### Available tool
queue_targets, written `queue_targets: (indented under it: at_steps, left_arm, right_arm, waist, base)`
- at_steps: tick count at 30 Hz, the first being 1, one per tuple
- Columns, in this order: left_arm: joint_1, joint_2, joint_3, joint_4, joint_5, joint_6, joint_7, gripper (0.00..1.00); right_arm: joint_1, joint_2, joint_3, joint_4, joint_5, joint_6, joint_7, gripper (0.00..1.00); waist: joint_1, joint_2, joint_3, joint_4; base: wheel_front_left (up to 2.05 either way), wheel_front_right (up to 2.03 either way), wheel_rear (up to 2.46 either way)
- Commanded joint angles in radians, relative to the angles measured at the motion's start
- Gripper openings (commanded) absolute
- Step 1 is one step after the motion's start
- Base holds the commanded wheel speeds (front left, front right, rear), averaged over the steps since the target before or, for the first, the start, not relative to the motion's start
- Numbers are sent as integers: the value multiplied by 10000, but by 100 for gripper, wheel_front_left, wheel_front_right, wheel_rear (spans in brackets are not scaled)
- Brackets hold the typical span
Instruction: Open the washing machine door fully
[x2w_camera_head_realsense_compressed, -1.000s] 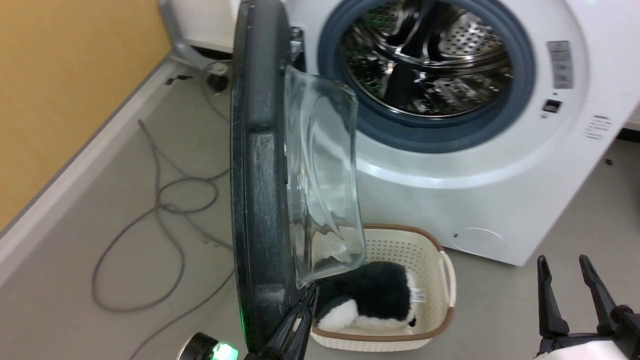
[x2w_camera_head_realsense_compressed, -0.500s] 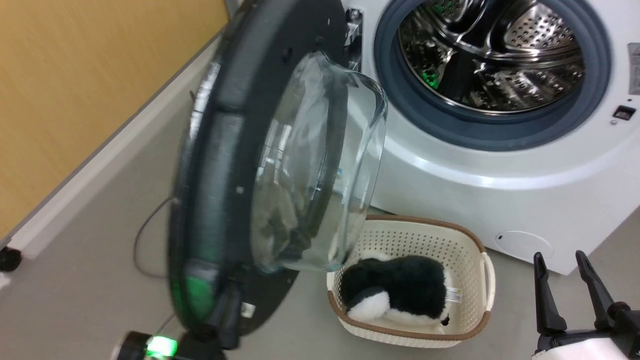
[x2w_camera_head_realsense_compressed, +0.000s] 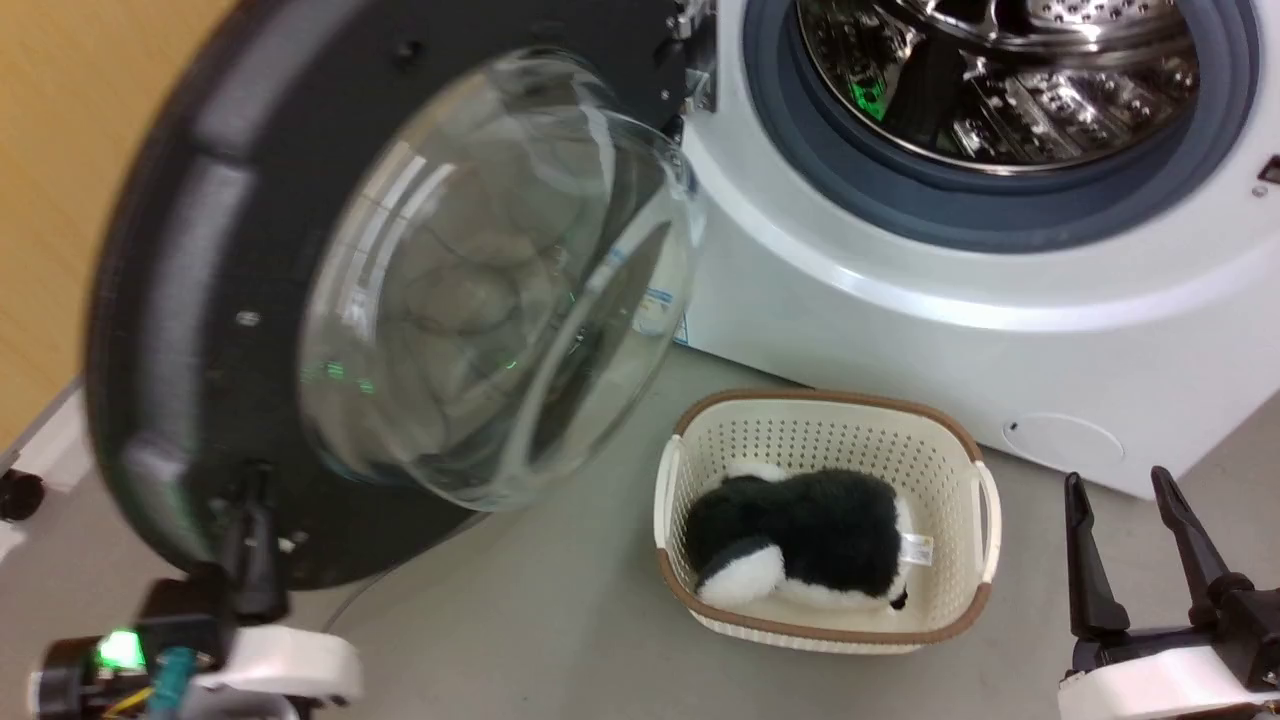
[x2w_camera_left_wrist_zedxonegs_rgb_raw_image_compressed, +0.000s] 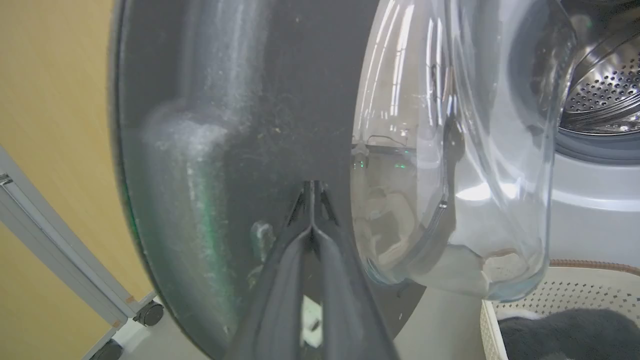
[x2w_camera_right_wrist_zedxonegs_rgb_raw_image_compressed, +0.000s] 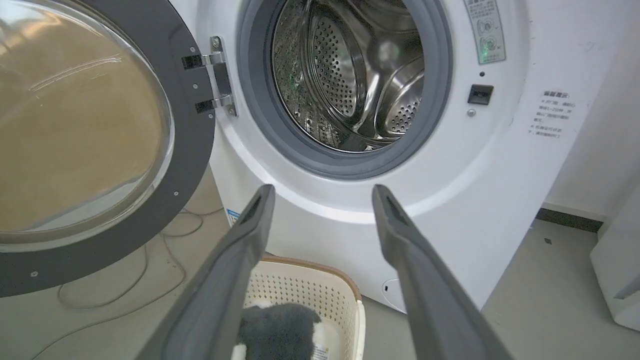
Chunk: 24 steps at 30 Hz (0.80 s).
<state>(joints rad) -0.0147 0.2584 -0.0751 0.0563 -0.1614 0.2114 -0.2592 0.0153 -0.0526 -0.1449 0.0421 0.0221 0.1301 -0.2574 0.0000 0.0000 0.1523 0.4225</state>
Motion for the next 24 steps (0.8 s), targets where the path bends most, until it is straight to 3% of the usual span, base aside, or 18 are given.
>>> queue_targets:
  at_steps: [1,6,24]
  left_arm:
    - [-302,48,344,222,-169,39,-26,0]
    - [-792,33,1341,651,-545,35,-26,0]
    - [-3170,344,3940,3416,-1131,-972,-26,0]
  right_arm:
    - [-153,24,-54,-63,-118,6,-44,100]
    - [-331,-37,-97,-120,-272,6,-44,100]
    - [-955,-274,33,-117,-394,6,-44,100]
  waist:
    - [0,0,194,-151]
    - [0,0,543,-404]
    - [0,0,1422,-1065]
  base:
    - [0,0,0]
    - [0,0,0]
    - [0,0,0]
